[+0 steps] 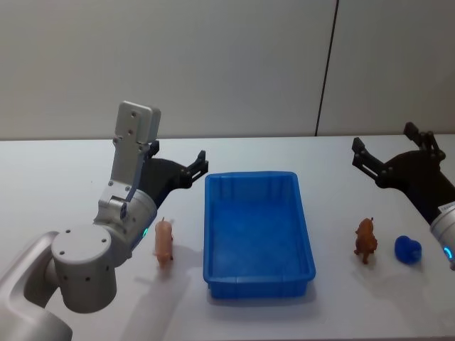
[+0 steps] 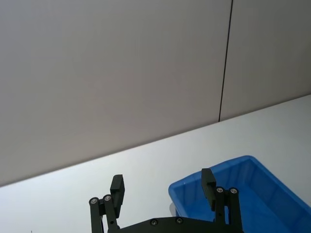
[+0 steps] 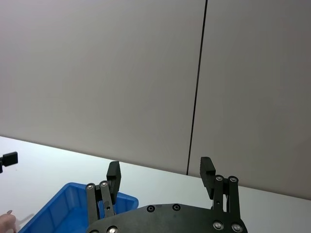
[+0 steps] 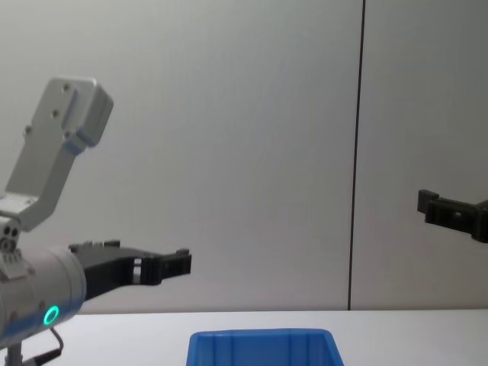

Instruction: Pick up the two dolls from the table and place them into the box.

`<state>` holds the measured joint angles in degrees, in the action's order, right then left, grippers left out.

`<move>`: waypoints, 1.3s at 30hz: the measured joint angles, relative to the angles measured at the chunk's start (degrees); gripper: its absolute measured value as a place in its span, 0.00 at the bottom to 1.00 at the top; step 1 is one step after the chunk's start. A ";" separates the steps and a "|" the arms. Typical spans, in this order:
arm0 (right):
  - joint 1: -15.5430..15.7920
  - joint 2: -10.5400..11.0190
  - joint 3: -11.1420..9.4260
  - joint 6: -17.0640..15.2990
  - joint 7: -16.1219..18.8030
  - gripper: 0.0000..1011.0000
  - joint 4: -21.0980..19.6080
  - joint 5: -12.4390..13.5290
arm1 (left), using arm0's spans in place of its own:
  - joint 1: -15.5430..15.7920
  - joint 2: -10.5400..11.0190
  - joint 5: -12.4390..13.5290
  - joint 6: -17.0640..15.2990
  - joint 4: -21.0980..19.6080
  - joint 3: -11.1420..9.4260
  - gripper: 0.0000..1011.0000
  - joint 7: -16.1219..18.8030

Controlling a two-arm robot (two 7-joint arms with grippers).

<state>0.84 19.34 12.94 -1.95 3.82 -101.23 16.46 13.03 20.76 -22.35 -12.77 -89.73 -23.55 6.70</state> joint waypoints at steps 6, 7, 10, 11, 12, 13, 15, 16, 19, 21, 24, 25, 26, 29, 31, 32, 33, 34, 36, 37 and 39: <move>0.00 0.00 0.00 0.00 0.00 0.99 0.00 0.00 | 1.30 -0.89 -1.57 -2.14 3.26 0.55 0.99 -0.05; 0.00 0.00 0.00 0.00 0.00 0.99 0.00 0.00 | 1.40 -0.97 -1.71 -2.39 3.64 0.61 0.99 -0.08; 0.00 0.00 0.00 0.00 0.00 0.99 0.00 0.00 | 1.82 -1.25 -2.23 -3.26 4.90 0.84 0.99 -0.15; 0.00 0.00 0.00 0.00 0.00 0.99 0.00 0.00 | 1.95 -1.33 -2.36 -3.53 5.31 0.92 0.99 -0.16; 0.00 0.00 0.00 0.00 0.00 0.99 0.00 0.00 | 2.03 -1.39 -2.49 -3.79 5.56 0.98 0.99 -0.16; 0.00 0.00 0.00 0.00 0.00 0.99 0.00 0.00 | 2.17 -1.51 -2.80 -4.45 6.07 1.08 0.99 -0.17; 0.00 0.00 0.00 0.00 0.00 0.99 0.00 0.00 | 2.25 -1.59 -3.02 -4.91 6.47 1.17 0.99 -0.17; 0.00 0.00 0.00 0.00 0.00 0.99 0.00 0.00 | 2.29 -1.65 -3.36 -5.51 6.77 1.26 0.99 -0.16; 0.00 0.00 0.00 0.00 0.00 0.99 0.00 0.00 | 2.28 -1.73 -3.91 -6.65 7.19 1.40 0.99 0.10; 0.00 0.00 0.00 0.00 0.00 0.99 0.00 0.00 | 2.25 -1.74 -4.13 -7.15 7.28 1.45 0.99 0.25; 0.00 0.00 0.00 0.00 0.00 0.99 0.00 0.00 | 1.99 -1.74 -4.69 -8.39 7.38 1.53 0.99 0.64; 0.00 0.00 0.00 0.00 0.00 0.99 0.00 0.00 | 1.82 -1.72 -4.97 -9.06 7.39 1.58 0.99 0.86; 0.00 0.00 0.00 0.00 0.00 0.99 0.00 0.00 | 1.74 -1.70 -5.10 -9.35 7.39 1.59 0.99 0.94; 0.00 0.00 0.00 0.00 0.00 0.99 0.00 0.00 | 1.36 -1.63 -5.68 -10.48 7.37 1.62 0.99 1.30; 0.00 0.00 0.00 0.00 0.00 0.99 0.00 0.00 | 1.12 -1.59 -5.95 -11.01 7.32 1.63 0.99 1.46; 0.00 0.00 0.00 0.00 0.00 0.99 0.00 0.00 | 0.90 -1.56 -6.16 -11.53 7.25 1.63 0.99 1.60; 0.00 0.00 0.00 0.00 0.00 0.99 0.00 0.00 | 0.80 -1.55 -6.30 -11.83 7.21 1.63 0.99 1.69; 0.00 0.00 0.00 0.00 0.00 0.99 0.00 0.00 | 0.70 -1.53 -6.36 -11.95 7.17 1.62 0.99 1.73; 0.00 0.00 0.00 0.00 0.00 0.99 0.00 0.00 | 0.37 -1.49 -6.69 -12.65 7.10 1.62 0.99 1.97; 0.00 0.00 0.00 0.00 0.00 0.99 0.00 0.00 | 0.27 -1.48 -6.78 -12.83 7.08 1.62 0.99 2.03; 0.00 0.00 0.00 0.00 0.00 0.99 0.00 0.00 | 0.00 -1.46 -7.09 -13.46 7.03 1.60 0.99 2.25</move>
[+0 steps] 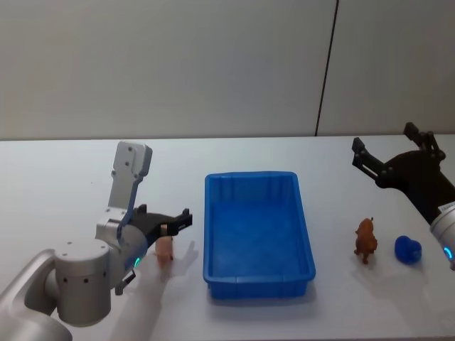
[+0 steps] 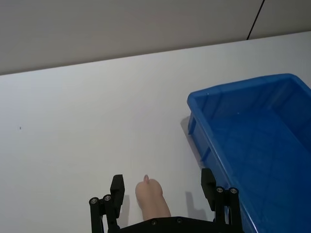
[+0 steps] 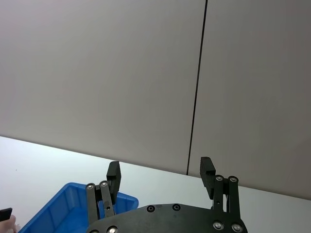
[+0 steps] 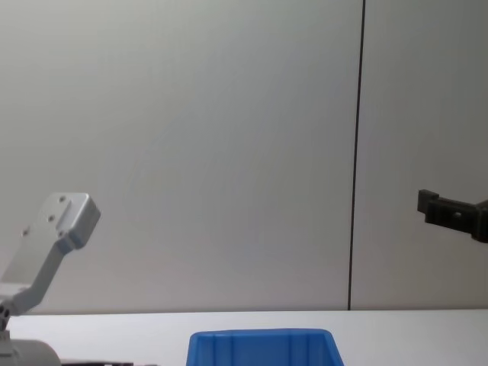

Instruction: Pick up the two dolls from the table and place them into the box.

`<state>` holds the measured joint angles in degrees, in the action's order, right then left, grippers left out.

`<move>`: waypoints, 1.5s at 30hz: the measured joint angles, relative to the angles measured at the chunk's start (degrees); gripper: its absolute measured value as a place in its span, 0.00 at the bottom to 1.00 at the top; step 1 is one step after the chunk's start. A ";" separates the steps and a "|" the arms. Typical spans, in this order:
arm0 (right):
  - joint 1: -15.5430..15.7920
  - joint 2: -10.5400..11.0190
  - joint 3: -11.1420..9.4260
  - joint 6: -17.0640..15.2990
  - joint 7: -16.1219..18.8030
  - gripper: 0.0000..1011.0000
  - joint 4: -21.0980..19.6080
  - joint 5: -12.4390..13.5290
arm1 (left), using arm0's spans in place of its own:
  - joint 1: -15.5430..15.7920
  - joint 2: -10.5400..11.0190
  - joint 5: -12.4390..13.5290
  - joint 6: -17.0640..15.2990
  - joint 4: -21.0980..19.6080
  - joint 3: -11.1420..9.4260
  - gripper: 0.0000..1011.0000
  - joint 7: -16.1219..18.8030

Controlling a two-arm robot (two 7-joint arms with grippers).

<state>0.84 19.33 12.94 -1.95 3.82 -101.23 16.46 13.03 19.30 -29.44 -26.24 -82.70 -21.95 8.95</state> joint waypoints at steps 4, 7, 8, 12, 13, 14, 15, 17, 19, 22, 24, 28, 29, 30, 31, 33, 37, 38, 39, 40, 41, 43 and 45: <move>0.00 0.00 0.00 0.00 0.00 0.99 0.00 0.00 | -0.47 0.02 -0.44 -0.79 -0.01 -0.05 0.99 0.39; 0.00 0.00 0.00 0.00 0.00 0.99 0.00 0.00 | -0.80 0.02 -0.70 -1.25 0.11 -0.07 0.99 0.67; 0.00 0.00 0.00 0.00 0.00 0.99 0.00 0.00 | -0.90 0.01 -0.80 -1.49 0.25 -0.07 0.99 0.78; 0.00 0.00 0.00 0.00 0.00 0.99 0.00 0.00 | -1.02 -0.07 -0.86 -1.91 0.73 -0.05 0.99 0.91; 0.00 0.00 0.00 0.00 0.00 0.99 0.00 0.00 | -1.02 -0.10 -0.86 -1.97 0.82 -0.05 0.99 0.91; 0.00 0.00 0.00 0.00 0.00 0.99 0.00 0.00 | -1.02 -0.12 -0.85 -2.03 1.00 -0.03 0.99 0.91; 0.00 0.00 0.00 0.00 0.00 0.99 0.00 0.00 | -1.02 -0.15 -0.86 -2.11 1.15 -0.02 0.99 0.91; 0.00 0.00 0.00 0.00 0.00 0.99 0.00 0.00 | -0.92 -0.27 -0.81 -2.23 1.72 0.02 0.99 0.86; 0.00 0.00 0.00 0.00 0.00 0.99 0.00 0.00 | -0.79 -0.36 -0.76 -2.28 2.11 0.05 0.99 0.75; 0.00 0.00 0.00 0.00 0.00 0.99 0.00 0.00 | -0.46 -0.57 -0.57 -2.32 2.95 0.10 0.99 0.29; 0.00 0.00 0.00 0.00 0.00 0.99 0.00 0.00 | -0.10 -0.78 -0.41 -2.32 3.78 0.15 0.99 -0.13; 0.00 0.01 0.00 0.00 0.00 0.99 0.00 0.00 | 0.69 -1.24 -0.03 -2.17 5.46 0.25 0.93 -1.09; 0.00 0.00 0.00 0.00 0.00 0.99 0.00 0.00 | 0.84 -1.32 0.07 -2.12 5.74 0.26 0.92 -1.25; 0.00 0.01 0.00 0.00 0.00 0.99 0.00 0.00 | 1.01 -1.40 0.14 -2.09 6.05 0.28 0.91 -1.46; 0.00 0.00 0.00 0.00 0.00 0.99 0.00 0.00 | 1.39 -1.59 0.31 -2.03 6.65 0.31 0.88 -1.79; 0.00 0.00 0.00 0.00 0.00 0.99 0.00 0.00 | 1.73 -1.77 0.50 -1.99 7.36 0.34 0.83 -2.19; 0.00 0.00 0.00 0.00 0.00 0.99 0.00 0.00 | 2.77 -2.30 0.97 -1.97 9.35 0.47 0.72 -3.23; 0.00 0.00 0.00 0.00 0.00 0.99 0.00 0.00 | 2.92 -2.37 1.04 -1.97 9.64 0.49 0.68 -3.38; 0.00 0.00 0.00 0.00 0.00 0.99 0.00 0.00 | 3.06 -2.44 1.11 -1.97 9.94 0.51 0.67 -3.51; 0.00 0.00 0.00 0.00 0.00 0.99 0.00 0.00 | 3.38 -2.59 1.24 -2.00 10.61 0.56 0.62 -3.78; 0.00 0.00 0.00 0.00 0.00 0.99 0.00 0.00 | 3.38 -2.59 1.24 -2.00 10.61 0.56 0.61 -3.78; 0.00 0.00 0.00 0.00 0.00 0.99 0.00 0.00 | 3.74 -2.75 1.46 -2.14 11.35 0.62 0.53 -4.16; 0.00 0.00 0.00 0.00 0.00 0.99 0.00 0.00 | 4.08 -2.87 1.65 -2.23 12.05 0.70 0.47 -4.50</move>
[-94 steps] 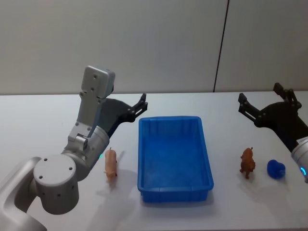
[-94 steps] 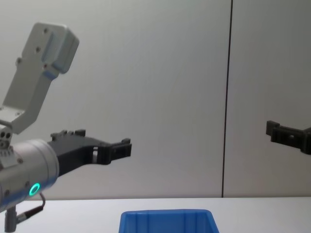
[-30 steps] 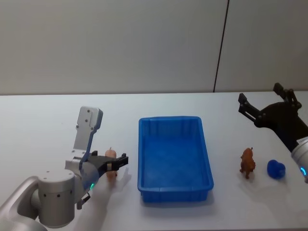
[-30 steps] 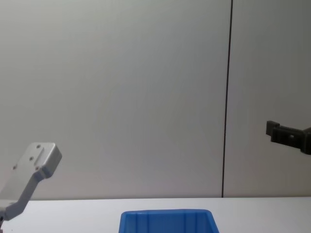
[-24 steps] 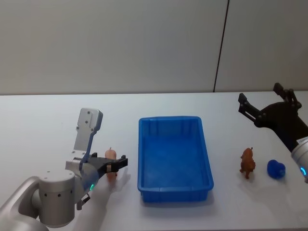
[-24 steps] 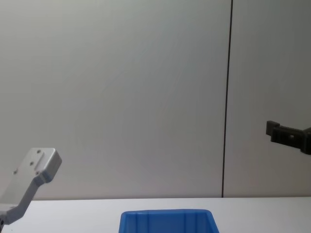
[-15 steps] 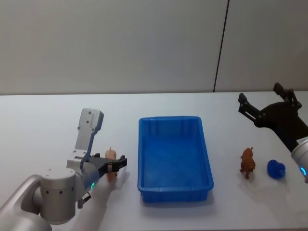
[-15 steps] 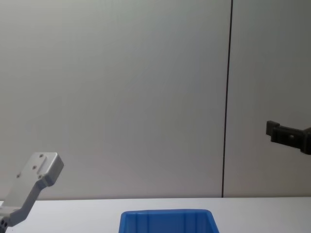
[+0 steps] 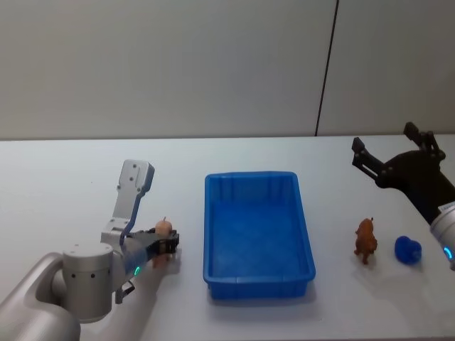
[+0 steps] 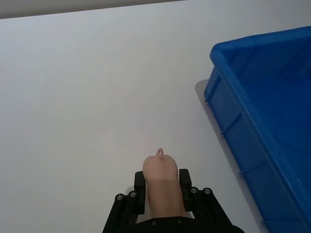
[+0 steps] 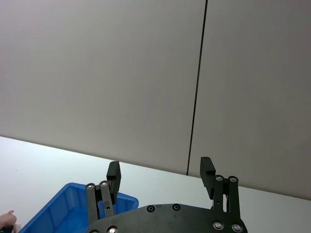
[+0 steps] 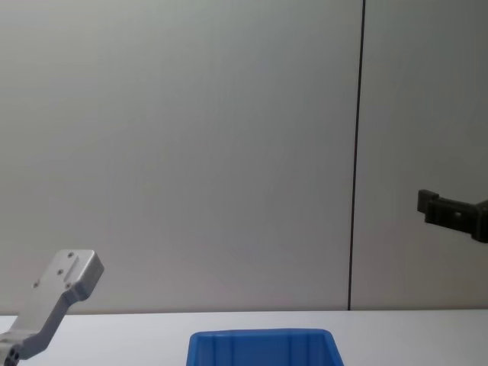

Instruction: Pick up the two dolls from the table and place them into the box.

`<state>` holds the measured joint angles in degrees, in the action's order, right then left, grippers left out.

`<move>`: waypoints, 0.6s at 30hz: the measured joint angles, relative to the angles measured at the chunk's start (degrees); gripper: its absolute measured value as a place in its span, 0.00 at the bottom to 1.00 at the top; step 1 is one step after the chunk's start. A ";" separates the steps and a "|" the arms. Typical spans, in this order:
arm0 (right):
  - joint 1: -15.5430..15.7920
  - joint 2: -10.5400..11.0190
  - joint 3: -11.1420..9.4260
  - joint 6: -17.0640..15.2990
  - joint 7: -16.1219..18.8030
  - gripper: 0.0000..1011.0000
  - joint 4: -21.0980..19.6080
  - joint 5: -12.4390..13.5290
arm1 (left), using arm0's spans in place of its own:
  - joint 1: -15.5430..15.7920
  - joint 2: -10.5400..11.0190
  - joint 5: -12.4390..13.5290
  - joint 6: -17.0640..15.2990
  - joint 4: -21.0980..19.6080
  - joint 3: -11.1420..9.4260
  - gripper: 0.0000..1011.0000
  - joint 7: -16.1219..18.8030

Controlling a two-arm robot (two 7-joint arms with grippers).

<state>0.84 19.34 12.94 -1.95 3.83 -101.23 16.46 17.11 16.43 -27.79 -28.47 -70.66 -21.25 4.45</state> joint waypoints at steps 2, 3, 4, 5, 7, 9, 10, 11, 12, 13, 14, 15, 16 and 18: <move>0.00 0.00 0.00 0.00 0.00 0.99 0.00 0.00 | 0.27 -0.09 0.20 -0.15 0.52 0.07 0.42 -0.31; 0.00 0.00 0.00 0.00 0.00 0.99 0.00 0.00 | 0.38 -0.12 0.26 -0.21 0.72 0.10 0.41 -0.39; 0.00 0.00 0.00 0.00 0.00 0.99 0.00 0.00 | 0.44 -0.14 0.32 -0.27 0.85 0.13 0.41 -0.48; 0.00 0.00 0.00 0.00 0.00 0.99 0.00 0.00 | 0.50 -0.15 0.39 -0.33 0.94 0.15 0.40 -0.55; 0.00 0.00 0.00 0.00 0.00 0.99 0.00 0.00 | 0.66 -0.18 0.66 -0.60 1.25 0.22 0.39 -0.76; 0.00 0.00 0.00 0.00 0.00 0.99 0.00 0.00 | 0.76 -0.19 0.97 -0.88 1.43 0.27 0.38 -0.90; 0.00 0.00 0.00 0.00 0.00 0.99 0.00 0.00 | 0.77 -0.19 1.10 -0.95 1.46 0.29 0.38 -0.95; 0.00 0.00 0.00 0.00 0.00 0.99 0.00 0.00 | 0.81 -0.18 1.34 -1.10 1.47 0.33 0.38 -1.04; 0.00 0.00 0.00 0.00 0.00 0.99 0.00 0.00 | 0.81 -0.18 1.34 -1.10 1.47 0.33 0.38 -1.04; 0.00 0.00 0.00 0.00 0.00 0.99 0.00 0.00 | 0.82 -0.13 1.65 -1.24 1.41 0.38 0.38 -1.15; 0.00 0.00 0.00 0.00 0.00 0.99 0.00 0.00 | 0.82 -0.13 1.65 -1.24 1.41 0.38 0.38 -1.15; 0.00 0.00 0.00 0.00 0.00 0.99 0.00 0.00 | 0.82 -0.06 1.98 -1.32 1.29 0.43 0.38 -1.23; 0.00 0.00 0.00 0.00 0.00 0.99 0.00 0.00 | 0.81 0.04 2.39 -1.41 1.06 0.47 0.38 -1.30; 0.00 0.00 0.00 0.00 0.00 0.99 0.00 0.00 | 0.80 0.17 2.77 -1.55 0.68 0.53 0.38 -1.34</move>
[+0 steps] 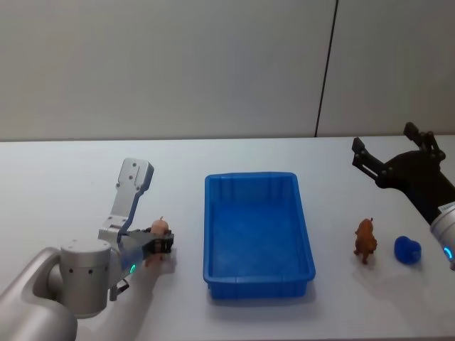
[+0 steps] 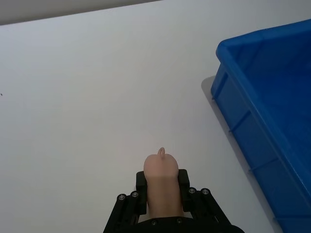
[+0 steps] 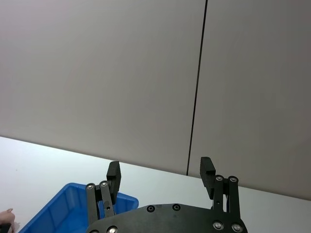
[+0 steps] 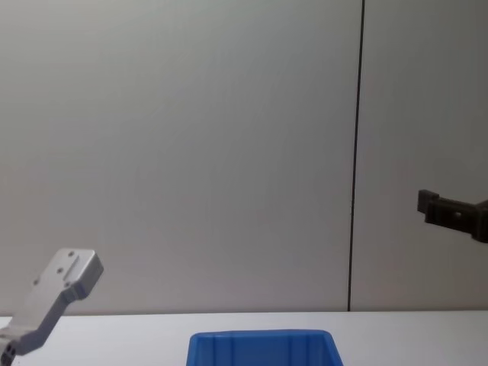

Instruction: Pick up the two dolls from the table and place them into the box.

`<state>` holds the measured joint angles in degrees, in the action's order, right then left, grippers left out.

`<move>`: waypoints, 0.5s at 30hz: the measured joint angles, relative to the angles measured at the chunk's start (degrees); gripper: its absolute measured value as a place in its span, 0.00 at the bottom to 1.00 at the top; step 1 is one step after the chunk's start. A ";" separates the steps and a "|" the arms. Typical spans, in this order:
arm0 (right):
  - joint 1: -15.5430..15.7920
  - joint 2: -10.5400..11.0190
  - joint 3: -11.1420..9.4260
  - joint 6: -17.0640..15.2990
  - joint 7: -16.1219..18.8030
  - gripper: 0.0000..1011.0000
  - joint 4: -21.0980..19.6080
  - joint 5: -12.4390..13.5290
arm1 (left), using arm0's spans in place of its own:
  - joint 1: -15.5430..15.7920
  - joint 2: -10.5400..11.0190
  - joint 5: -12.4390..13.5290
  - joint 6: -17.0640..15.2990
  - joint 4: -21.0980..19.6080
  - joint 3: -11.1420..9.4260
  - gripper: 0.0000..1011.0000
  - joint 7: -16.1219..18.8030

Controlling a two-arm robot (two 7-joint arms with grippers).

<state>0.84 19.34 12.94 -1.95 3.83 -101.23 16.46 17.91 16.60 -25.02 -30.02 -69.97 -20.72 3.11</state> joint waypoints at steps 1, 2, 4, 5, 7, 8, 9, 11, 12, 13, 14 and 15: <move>0.00 0.00 0.00 0.00 0.00 0.99 0.00 0.00 | -0.01 0.04 0.19 -0.01 -0.14 0.01 0.38 -0.06; 0.00 0.00 0.00 0.00 0.00 0.99 0.00 0.00 | -0.01 0.14 0.57 0.08 -0.62 0.09 0.38 -0.24; 0.00 0.00 0.00 0.00 0.00 0.99 0.00 0.00 | 0.00 0.31 1.26 0.43 -1.51 0.21 0.38 -0.58; 0.00 0.00 0.00 0.00 0.00 0.99 0.00 0.00 | 0.02 0.37 1.46 0.55 -1.91 0.24 0.38 -0.75; 0.00 0.00 0.00 0.00 0.00 0.99 0.00 0.00 | 0.09 0.51 2.21 1.01 -2.85 0.36 0.38 -1.22; 0.00 0.00 0.00 0.00 0.00 0.99 0.00 0.00 | 0.12 0.58 2.42 1.17 -3.16 0.39 0.38 -1.39; 0.00 0.00 0.00 0.00 0.00 0.99 0.00 0.00 | 0.15 0.63 2.64 1.34 -3.59 0.43 0.38 -1.57; 0.00 0.00 0.00 0.00 0.00 0.99 0.00 0.00 | 0.25 0.75 3.35 1.96 -4.53 0.52 0.38 -2.14; 0.00 0.00 0.00 0.00 0.00 0.99 0.00 0.00 | 0.30 0.80 3.50 2.11 -4.85 0.56 0.38 -2.26; 0.00 0.00 0.00 0.00 0.00 0.99 0.00 0.00 | 0.34 0.83 3.80 2.31 -5.18 0.60 0.38 -2.44; 0.00 0.00 0.00 0.00 0.00 0.99 0.00 0.00 | 0.42 0.88 4.01 2.60 -5.60 0.63 0.38 -2.69; 0.00 0.00 0.00 0.00 0.00 0.99 0.00 0.00 | 0.52 0.95 4.49 3.12 -6.21 0.68 0.38 -3.19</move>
<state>0.84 19.34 12.94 -1.95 3.83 -101.23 16.46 18.42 17.55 -20.53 -26.90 -76.19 -20.04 -0.07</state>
